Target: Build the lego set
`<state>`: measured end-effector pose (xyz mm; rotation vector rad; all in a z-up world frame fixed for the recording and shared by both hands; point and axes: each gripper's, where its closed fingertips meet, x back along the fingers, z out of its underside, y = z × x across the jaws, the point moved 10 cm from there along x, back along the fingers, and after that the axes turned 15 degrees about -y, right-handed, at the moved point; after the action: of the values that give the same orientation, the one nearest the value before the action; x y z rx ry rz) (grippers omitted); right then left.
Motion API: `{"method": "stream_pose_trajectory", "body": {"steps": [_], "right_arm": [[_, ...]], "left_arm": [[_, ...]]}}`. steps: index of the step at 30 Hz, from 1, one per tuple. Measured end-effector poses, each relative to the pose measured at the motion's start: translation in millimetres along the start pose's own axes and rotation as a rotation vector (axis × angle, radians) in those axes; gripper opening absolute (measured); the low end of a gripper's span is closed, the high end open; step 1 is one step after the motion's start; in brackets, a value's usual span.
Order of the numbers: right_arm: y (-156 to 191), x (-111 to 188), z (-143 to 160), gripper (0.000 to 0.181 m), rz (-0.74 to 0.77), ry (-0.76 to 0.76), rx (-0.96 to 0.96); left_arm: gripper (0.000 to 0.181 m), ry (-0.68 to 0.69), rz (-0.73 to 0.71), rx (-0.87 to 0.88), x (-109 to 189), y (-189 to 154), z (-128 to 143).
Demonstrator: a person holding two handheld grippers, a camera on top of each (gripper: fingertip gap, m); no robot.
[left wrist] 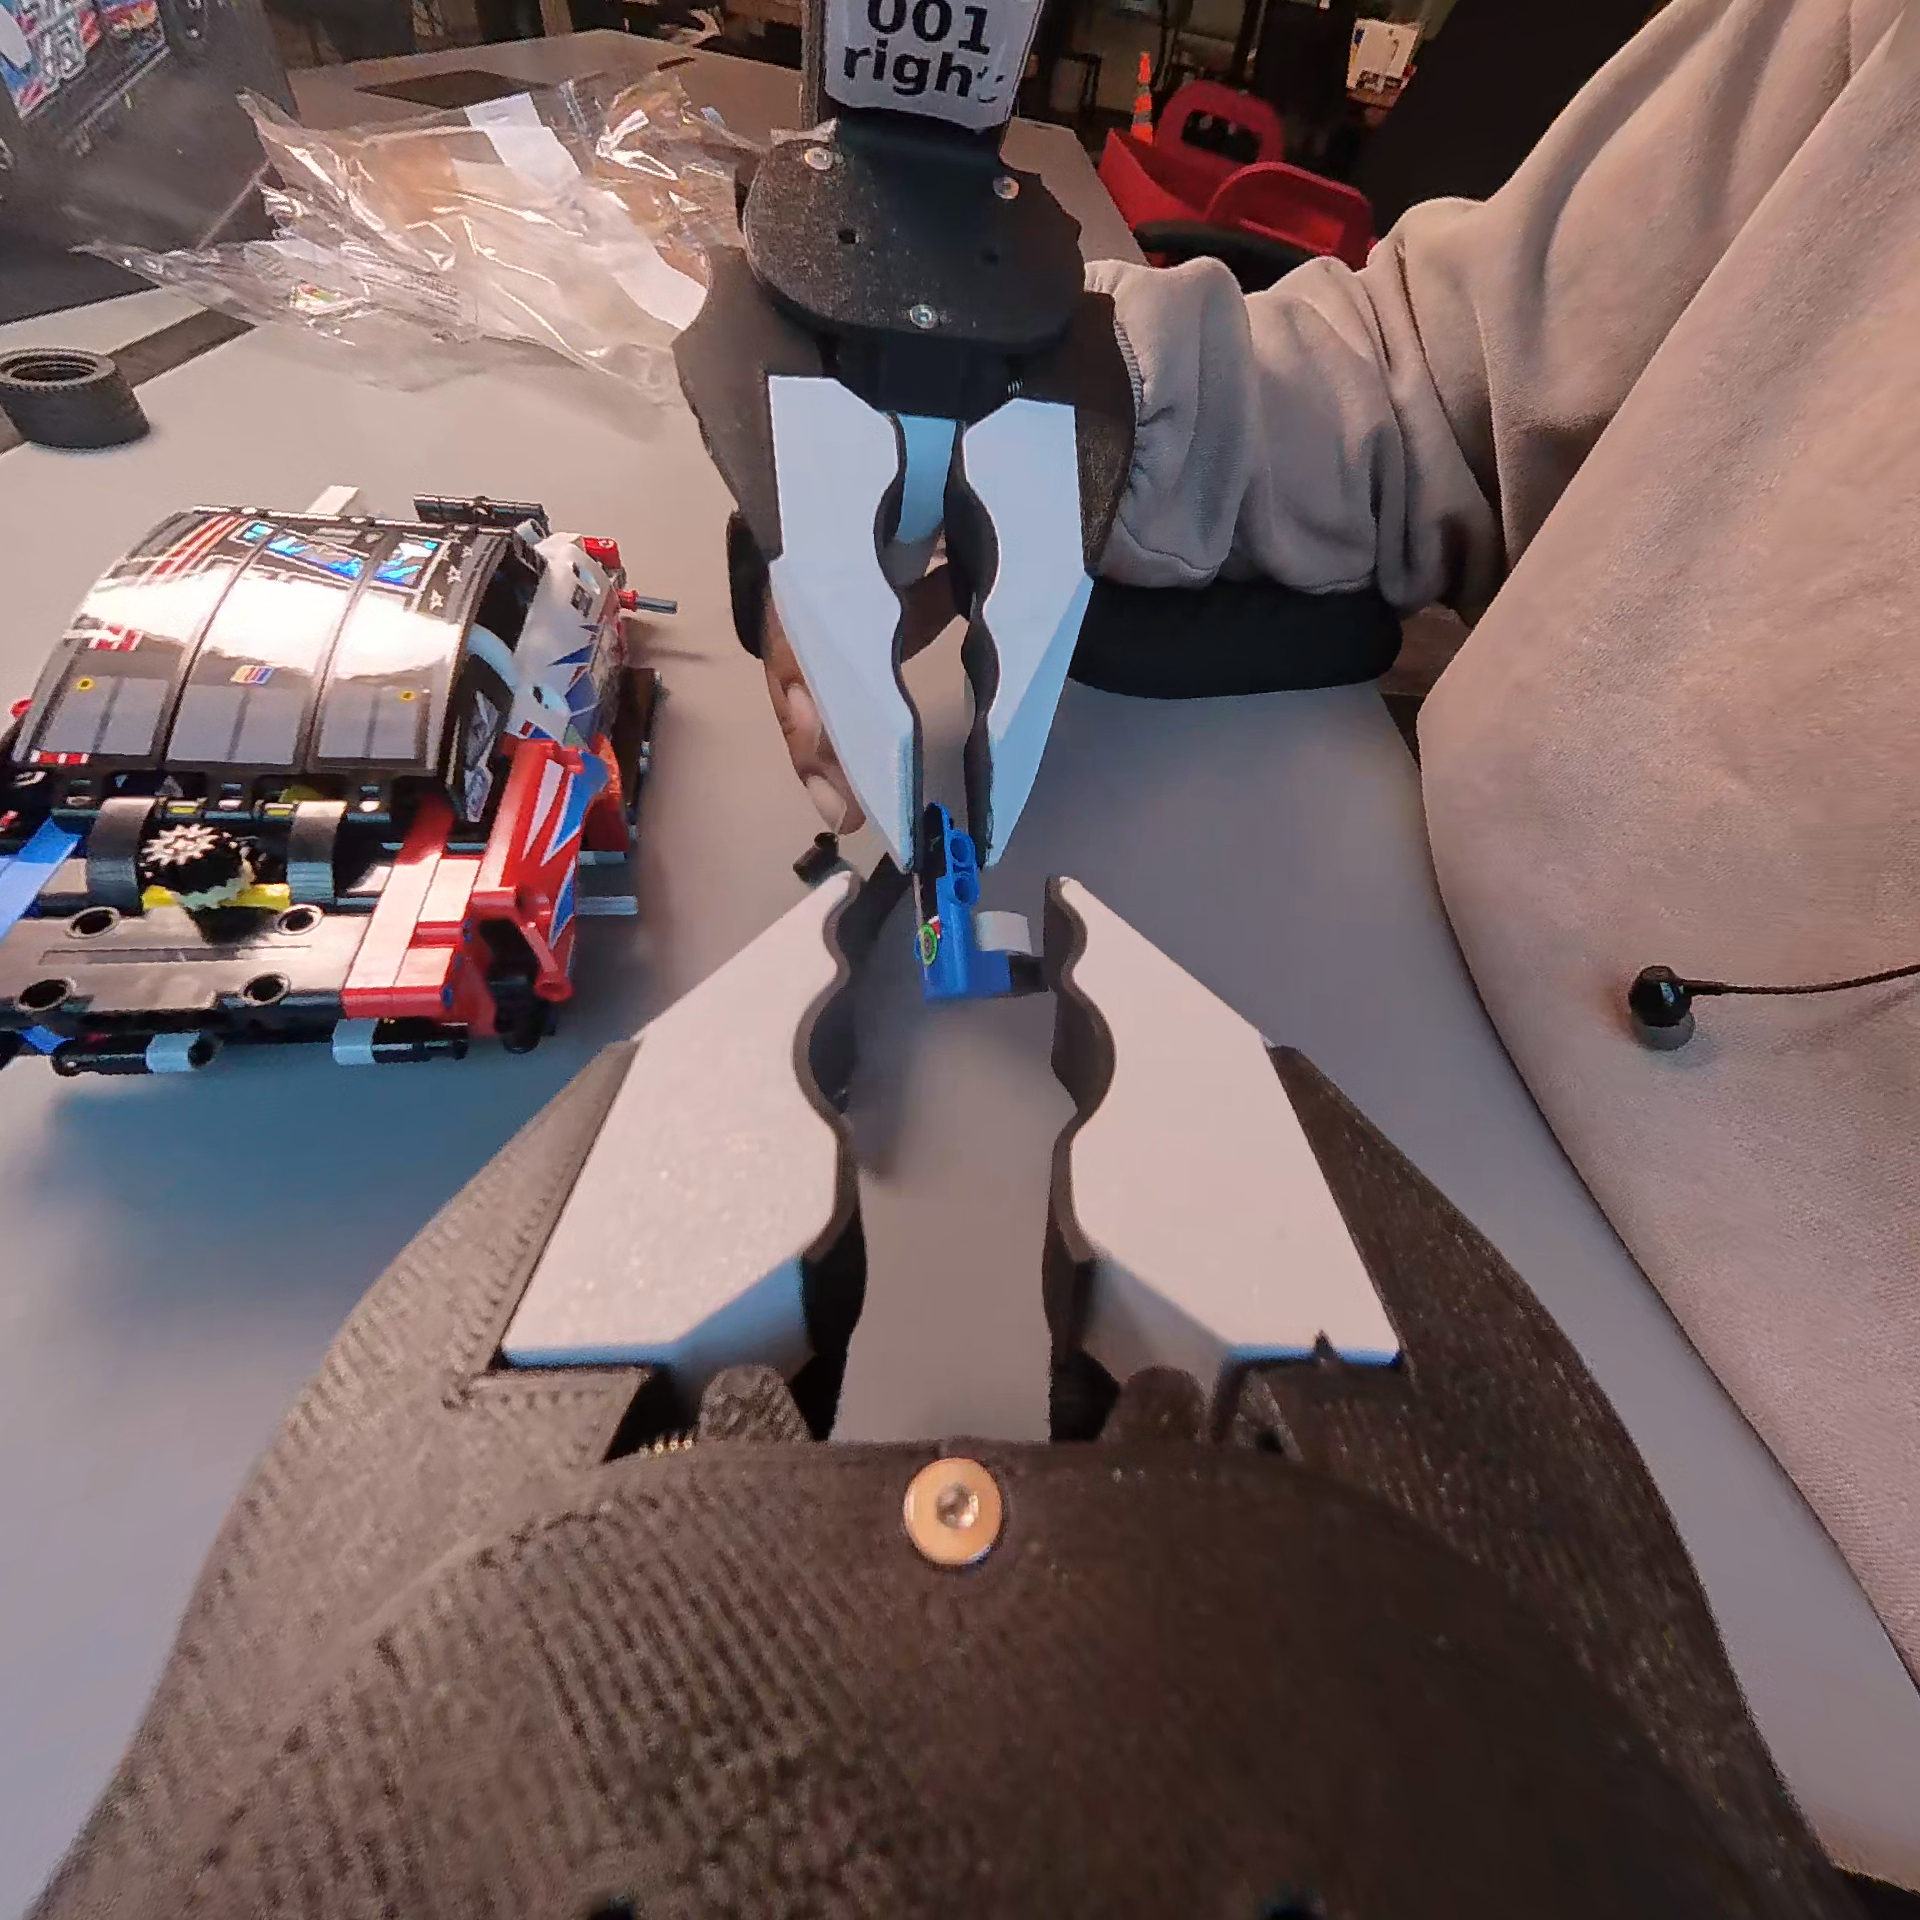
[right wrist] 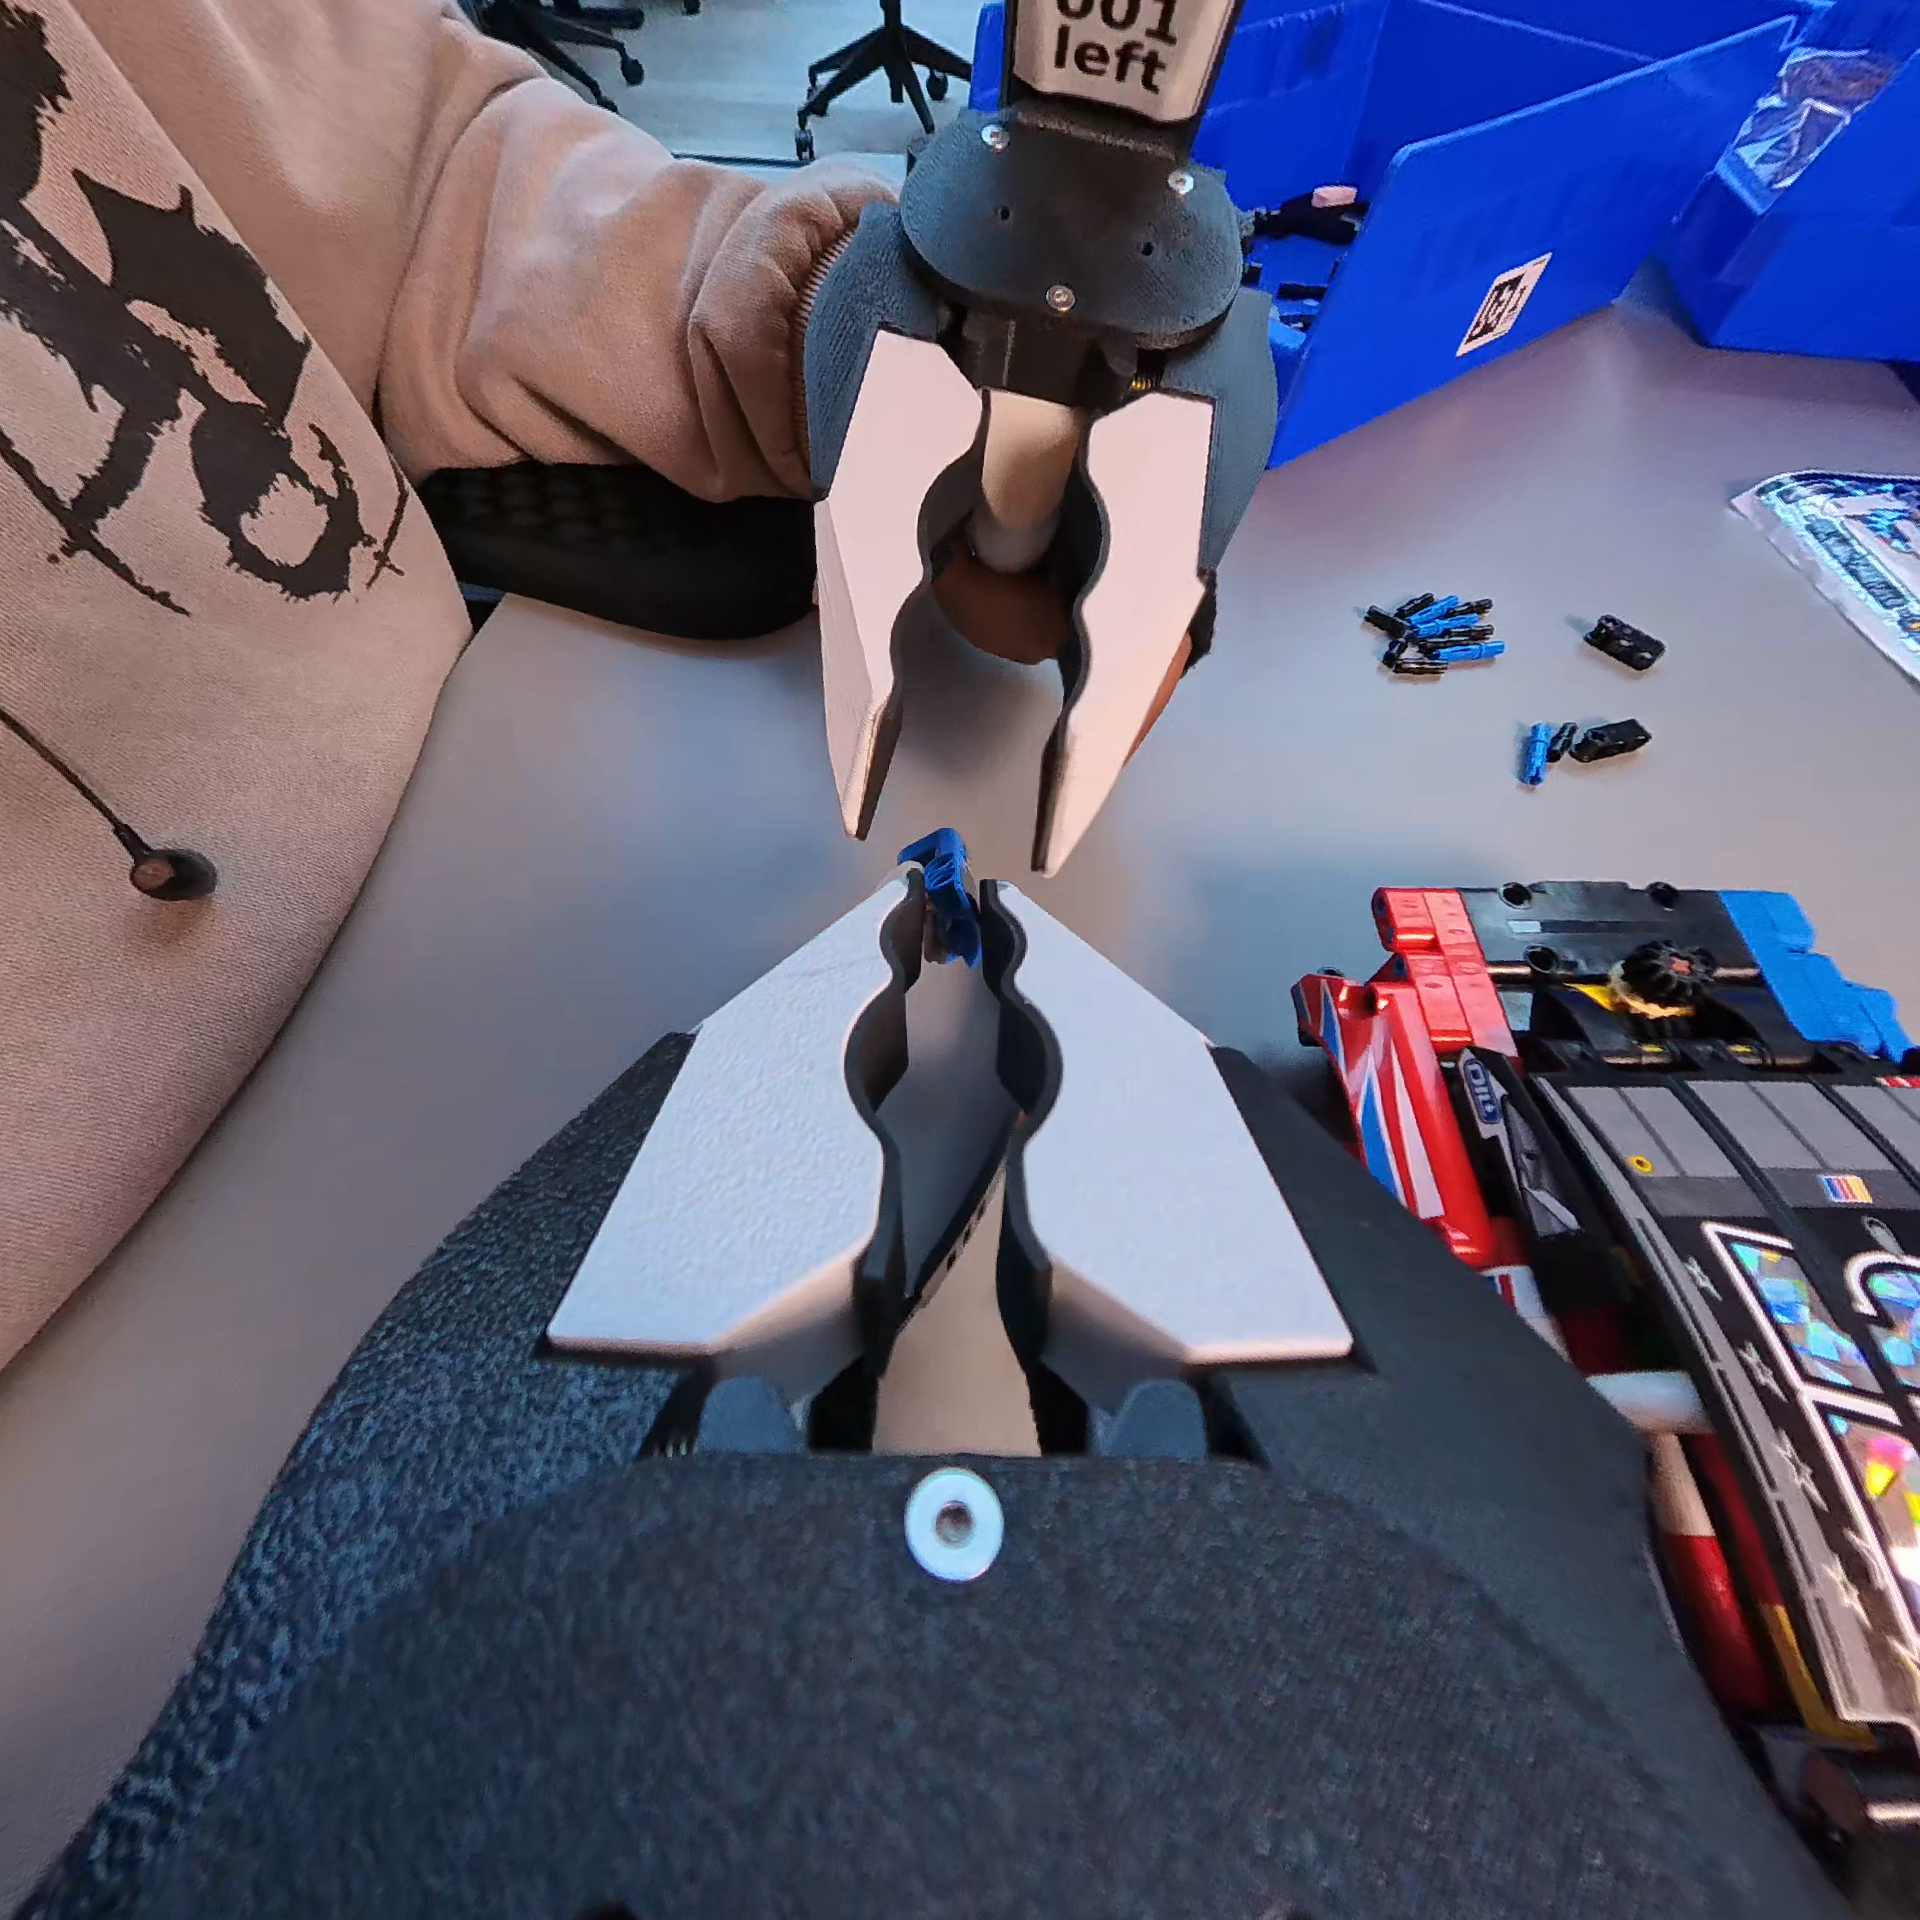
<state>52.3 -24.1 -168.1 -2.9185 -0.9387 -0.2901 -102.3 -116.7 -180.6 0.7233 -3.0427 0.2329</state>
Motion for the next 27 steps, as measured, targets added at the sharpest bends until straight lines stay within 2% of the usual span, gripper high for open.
{"method": "stream_pose_trajectory", "body": {"steps": [2, 5, 13, 17, 21, 27], "right_arm": [[0.7, -0.2, 0.2, 0.007, -0.004, -0.004, -0.004], [2.2, -0.2, 0.9, 0.007, -0.011, -0.002, -0.003], [-5.4, 6.2, -0.6, 0.009, 0.071, -0.025, -0.018], [-8.7, 19.4, 3.6, 0.024, 0.122, 0.116, -0.009], [-1.9, 24.1, 13.1, 0.025, 0.14, 0.269, -0.025], [1.9, 14.1, 22.7, 0.023, 0.152, 0.342, -0.043]], "left_arm": [[0.025, 0.001, 0.022, 0.002, -2.7, -2.4, 1.1], [0.007, 0.015, 0.001, -0.037, -5.8, -3.9, 1.1], [0.004, -0.017, -0.08, -0.025, -1.5, 3.6, -5.4], [0.004, 0.031, -0.202, -0.01, 9.2, 16.0, -5.5], [0.004, 0.119, -0.308, -0.002, 11.9, 24.3, 0.0], [0.004, 0.138, -0.326, 0.001, 10.4, 24.6, 1.7]]}}
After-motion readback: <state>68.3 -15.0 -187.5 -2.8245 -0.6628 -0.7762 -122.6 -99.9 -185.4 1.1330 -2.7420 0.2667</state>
